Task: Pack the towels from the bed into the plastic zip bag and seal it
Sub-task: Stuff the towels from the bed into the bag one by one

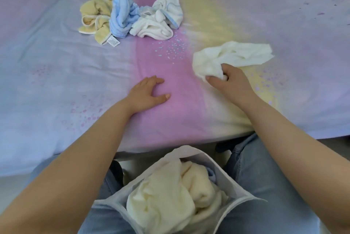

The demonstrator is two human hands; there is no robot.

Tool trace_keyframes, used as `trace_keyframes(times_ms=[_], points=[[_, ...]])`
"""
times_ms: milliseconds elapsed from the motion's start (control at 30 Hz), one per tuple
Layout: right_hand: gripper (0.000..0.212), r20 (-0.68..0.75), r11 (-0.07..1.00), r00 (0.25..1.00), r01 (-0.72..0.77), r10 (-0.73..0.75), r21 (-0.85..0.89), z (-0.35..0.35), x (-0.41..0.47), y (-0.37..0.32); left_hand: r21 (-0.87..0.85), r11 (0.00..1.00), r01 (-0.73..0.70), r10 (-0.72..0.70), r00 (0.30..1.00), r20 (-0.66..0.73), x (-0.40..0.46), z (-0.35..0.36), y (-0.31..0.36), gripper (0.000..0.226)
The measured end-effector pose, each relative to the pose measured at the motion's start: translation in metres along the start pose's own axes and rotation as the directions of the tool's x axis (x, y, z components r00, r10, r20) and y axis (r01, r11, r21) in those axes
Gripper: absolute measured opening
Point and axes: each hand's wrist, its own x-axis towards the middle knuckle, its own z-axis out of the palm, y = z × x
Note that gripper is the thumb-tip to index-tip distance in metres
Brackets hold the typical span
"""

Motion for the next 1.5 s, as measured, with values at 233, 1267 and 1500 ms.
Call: trace_keyframes(times_ms=[233,1267,1500], points=[[0.054,-0.08,0.79,0.983,-0.181,0.166,-0.586,-0.005,0.03,0.015,-0.067,0.992,-0.11,0.127,0.91,0.394,-0.084,-0.042,0.029,0.04],[0.073,0.89,0.728,0.342,0.52,0.301,-0.446,0.047,-0.14,-0.107,0.045,0.997,-0.06,0.051,0.984,0.173,-0.119,-0.038,0.007,0.023],[0.061,0.89,0.661,0.319,0.596,0.325,-0.455,0.065,-0.132,-0.107,0.032,0.998,-0.051,0.047,0.993,0.111,-0.112,-0.033,0.0,0.022]])
